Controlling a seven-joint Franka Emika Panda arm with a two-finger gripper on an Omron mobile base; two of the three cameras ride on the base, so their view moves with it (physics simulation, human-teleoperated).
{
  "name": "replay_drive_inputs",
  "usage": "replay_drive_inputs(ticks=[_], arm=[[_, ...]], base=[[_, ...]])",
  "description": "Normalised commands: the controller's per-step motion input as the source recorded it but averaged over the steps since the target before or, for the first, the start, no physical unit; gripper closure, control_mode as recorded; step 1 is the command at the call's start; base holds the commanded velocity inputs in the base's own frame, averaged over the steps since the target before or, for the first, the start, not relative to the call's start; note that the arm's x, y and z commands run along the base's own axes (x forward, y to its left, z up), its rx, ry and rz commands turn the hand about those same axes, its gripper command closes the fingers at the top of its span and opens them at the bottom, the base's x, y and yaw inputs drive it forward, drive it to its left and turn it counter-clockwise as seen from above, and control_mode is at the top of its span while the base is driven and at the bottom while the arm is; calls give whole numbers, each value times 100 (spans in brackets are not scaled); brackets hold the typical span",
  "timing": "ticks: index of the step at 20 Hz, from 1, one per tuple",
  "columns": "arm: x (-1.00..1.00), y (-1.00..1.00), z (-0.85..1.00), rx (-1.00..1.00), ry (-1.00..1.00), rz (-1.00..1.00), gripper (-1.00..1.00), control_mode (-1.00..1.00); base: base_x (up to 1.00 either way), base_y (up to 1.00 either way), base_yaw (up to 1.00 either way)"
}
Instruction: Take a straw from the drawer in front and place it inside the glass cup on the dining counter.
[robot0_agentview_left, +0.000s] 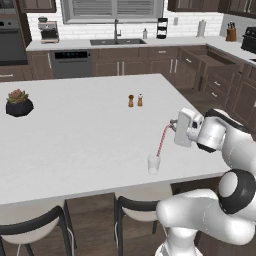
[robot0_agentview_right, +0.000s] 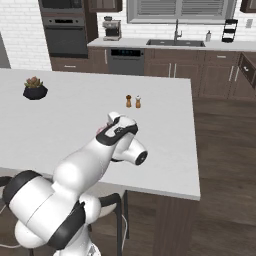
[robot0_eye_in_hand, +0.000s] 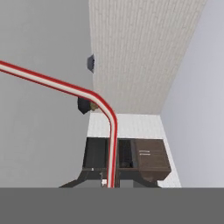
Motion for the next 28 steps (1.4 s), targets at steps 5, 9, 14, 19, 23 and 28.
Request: replay_drive_inputs(ticks=[5, 9, 14, 19, 23, 28], arm=[[5, 16, -74, -15, -24, -1, 100, -100], [0, 31, -74, -13, -24, 0, 100, -100], [2, 34, -60, -9, -22, -1, 100, -100], [11, 25, -68, -10, -22, -2, 100, -100], [13, 20, -82, -14, -22, -2, 100, -100], [17, 4, -88, -18, -25, -1, 100, -100]], base=[[0, 0, 0], [0, 0, 0], [0, 0, 0], [0, 0, 0], [0, 0, 0], [0, 0, 0]])
